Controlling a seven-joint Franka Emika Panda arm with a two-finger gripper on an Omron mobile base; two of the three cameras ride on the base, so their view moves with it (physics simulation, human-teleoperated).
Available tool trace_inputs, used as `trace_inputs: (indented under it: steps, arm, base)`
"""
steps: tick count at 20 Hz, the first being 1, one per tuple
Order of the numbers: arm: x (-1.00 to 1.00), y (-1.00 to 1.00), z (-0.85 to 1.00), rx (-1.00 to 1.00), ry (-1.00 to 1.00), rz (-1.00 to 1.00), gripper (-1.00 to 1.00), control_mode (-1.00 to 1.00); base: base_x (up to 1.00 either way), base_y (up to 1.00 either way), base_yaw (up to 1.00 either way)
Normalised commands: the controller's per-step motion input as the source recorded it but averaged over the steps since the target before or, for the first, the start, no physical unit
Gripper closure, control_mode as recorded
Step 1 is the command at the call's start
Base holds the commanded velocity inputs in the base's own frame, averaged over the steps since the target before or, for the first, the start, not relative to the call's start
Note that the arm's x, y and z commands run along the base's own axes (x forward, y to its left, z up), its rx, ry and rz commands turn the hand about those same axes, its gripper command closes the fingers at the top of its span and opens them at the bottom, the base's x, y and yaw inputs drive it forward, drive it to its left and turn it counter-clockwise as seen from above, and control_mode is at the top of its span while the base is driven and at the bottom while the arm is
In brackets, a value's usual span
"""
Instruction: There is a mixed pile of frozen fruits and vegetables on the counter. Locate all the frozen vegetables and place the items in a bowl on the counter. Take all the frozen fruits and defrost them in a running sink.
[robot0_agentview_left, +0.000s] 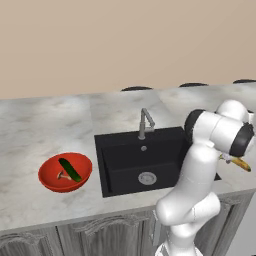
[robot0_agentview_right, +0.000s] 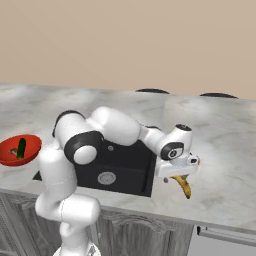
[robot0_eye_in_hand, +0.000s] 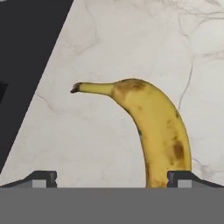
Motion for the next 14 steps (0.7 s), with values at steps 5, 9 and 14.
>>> trace_inputs:
  steps: [5,9,14]
  arm:
    - [0.22,-0.25,-0.27,0.01,0.01,0.07,-1.00,-1.00]
    - [0.23,-0.28,-0.27,0.05,0.00,0.06,-1.00,-1.00]
    - [0.14,-0.20,-0.26,0.05,0.00,0.09,-1.00,-1.00]
  base:
    - [0.00,0.00,0.00]
    - [0.00,0.00,0.00]
    - [0.00,0.00,0.00]
